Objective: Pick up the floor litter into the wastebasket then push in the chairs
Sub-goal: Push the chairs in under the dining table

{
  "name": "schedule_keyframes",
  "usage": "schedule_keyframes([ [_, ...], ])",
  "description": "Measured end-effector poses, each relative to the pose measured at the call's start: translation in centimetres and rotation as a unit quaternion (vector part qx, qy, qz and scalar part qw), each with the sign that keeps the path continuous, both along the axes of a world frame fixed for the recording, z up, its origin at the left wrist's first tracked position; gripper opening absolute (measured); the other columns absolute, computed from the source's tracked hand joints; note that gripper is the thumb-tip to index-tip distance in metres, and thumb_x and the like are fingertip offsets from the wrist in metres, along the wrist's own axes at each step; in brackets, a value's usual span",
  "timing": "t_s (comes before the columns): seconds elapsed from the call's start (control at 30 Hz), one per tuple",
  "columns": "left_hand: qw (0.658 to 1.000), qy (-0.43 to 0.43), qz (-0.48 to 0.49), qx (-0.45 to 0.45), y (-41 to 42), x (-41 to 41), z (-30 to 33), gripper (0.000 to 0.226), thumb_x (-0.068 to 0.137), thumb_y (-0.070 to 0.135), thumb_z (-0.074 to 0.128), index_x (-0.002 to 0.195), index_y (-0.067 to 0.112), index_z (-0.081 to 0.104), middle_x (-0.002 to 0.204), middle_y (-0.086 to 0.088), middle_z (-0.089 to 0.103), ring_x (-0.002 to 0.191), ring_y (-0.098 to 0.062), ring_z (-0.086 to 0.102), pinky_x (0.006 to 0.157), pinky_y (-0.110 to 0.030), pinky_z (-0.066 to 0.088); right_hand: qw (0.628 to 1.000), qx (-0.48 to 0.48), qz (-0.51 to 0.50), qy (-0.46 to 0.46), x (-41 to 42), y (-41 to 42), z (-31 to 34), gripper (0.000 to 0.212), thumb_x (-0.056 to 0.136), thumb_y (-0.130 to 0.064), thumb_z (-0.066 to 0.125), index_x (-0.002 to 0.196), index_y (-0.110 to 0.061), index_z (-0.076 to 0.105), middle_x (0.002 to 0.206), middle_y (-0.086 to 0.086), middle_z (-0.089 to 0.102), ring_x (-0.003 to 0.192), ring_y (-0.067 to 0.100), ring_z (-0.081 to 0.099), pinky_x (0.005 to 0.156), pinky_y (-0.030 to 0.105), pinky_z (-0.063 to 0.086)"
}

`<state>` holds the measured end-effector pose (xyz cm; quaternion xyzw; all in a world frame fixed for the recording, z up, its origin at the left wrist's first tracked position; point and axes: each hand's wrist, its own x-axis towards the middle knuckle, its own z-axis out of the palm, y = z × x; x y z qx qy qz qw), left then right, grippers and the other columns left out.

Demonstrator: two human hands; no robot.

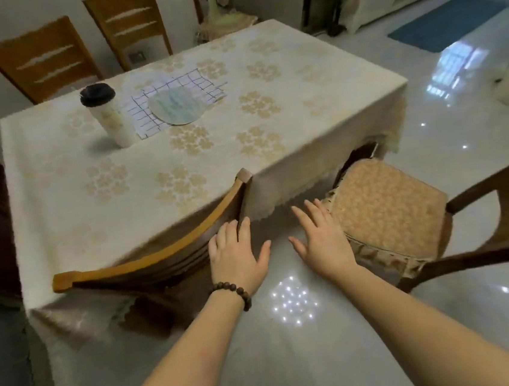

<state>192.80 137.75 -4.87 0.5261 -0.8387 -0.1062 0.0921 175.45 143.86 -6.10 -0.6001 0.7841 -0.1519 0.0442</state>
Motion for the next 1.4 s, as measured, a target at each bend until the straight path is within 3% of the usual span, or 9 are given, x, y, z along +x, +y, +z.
schedule_keyframes([
  [0.2, 0.994, 0.001, -0.095, 0.057, 6.2, -9.0, -0.5, 0.069, 0.092, 0.058, 0.032, 0.15, 0.022, 0.018, 0.154, -0.005, 0.026, 0.143, -0.023, 0.017, 0.117, -0.044, 0.013, 0.989, 0.029, -0.143, -0.007, -8.4, 10.5, 0.1, 0.064, 0.092, -0.043, 0.05, 0.147, -0.02, 0.026, 0.154, 0.01, 0.025, 0.142, 0.029, 0.018, 0.116, 0.046, 0.012],
  [0.43, 0.979, -0.009, -0.195, 0.052, 16.4, -21.3, -0.3, 0.067, 0.092, 0.056, 0.035, 0.146, 0.018, 0.028, 0.151, -0.007, 0.031, 0.141, -0.026, 0.022, 0.114, -0.045, 0.018, 0.965, 0.019, -0.26, -0.032, -18.5, 24.4, 0.5, 0.06, 0.092, -0.04, 0.051, 0.145, -0.021, 0.03, 0.154, 0.009, 0.024, 0.144, 0.026, 0.011, 0.117, 0.047, 0.009],
  [0.63, 0.977, 0.002, -0.209, 0.034, 27.3, -35.1, 0.6, 0.065, 0.091, 0.057, 0.037, 0.145, 0.02, 0.029, 0.149, -0.009, 0.034, 0.135, -0.028, 0.031, 0.112, -0.044, 0.019, 0.952, 0.021, -0.302, -0.04, -30.0, 37.2, 0.3, 0.058, 0.094, -0.036, 0.048, 0.145, -0.02, 0.028, 0.156, 0.008, 0.02, 0.144, 0.024, 0.008, 0.118, 0.042, 0.006],
  [0.8, 0.978, 0.042, -0.204, 0.029, 34.3, -44.7, 2.9, 0.064, 0.091, 0.055, 0.042, 0.143, 0.02, 0.032, 0.145, -0.01, 0.038, 0.132, -0.031, 0.034, 0.11, -0.047, 0.025, 0.954, 0.026, -0.294, -0.052, -39.0, 44.9, 1.8, 0.056, 0.093, -0.031, 0.05, 0.144, -0.018, 0.031, 0.155, 0.01, 0.022, 0.144, 0.025, 0.011, 0.117, 0.044, 0.012],
  [1.0, 0.978, 0.073, -0.196, -0.014, 37.2, -52.8, 4.1, 0.059, 0.089, 0.052, 0.045, 0.137, 0.017, 0.041, 0.131, -0.008, 0.051, 0.119, -0.026, 0.044, 0.104, -0.044, 0.033, 0.962, 0.011, -0.267, -0.063, -46.9, 47.0, 3.2, 0.053, 0.094, -0.028, 0.05, 0.143, -0.018, 0.032, 0.154, 0.008, 0.023, 0.143, 0.024, 0.012, 0.117, 0.043, 0.012],
  [1.17, 0.987, 0.061, -0.147, -0.037, 36.0, -58.8, 3.2, 0.066, 0.087, 0.057, 0.046, 0.139, 0.019, 0.037, 0.136, -0.008, 0.047, 0.123, -0.028, 0.042, 0.104, -0.044, 0.031, 0.975, 0.014, -0.217, -0.038, -53.5, 44.5, 3.1, 0.054, 0.095, -0.029, 0.047, 0.144, -0.022, 0.028, 0.155, 0.005, 0.019, 0.144, 0.022, 0.01, 0.118, 0.042, 0.009],
  [1.4, 0.999, -0.03, -0.024, 0.016, 30.9, -66.4, 0.3, 0.09, 0.077, 0.08, 0.036, 0.145, 0.023, 0.024, 0.139, -0.009, 0.042, 0.123, -0.031, 0.042, 0.101, -0.048, 0.033, 0.994, 0.027, -0.109, 0.004, -64.2, 36.7, 3.4, 0.056, 0.094, -0.031, 0.05, 0.145, -0.023, 0.027, 0.156, 0.004, 0.016, 0.143, 0.023, 0.01, 0.118, 0.043, 0.01],
])
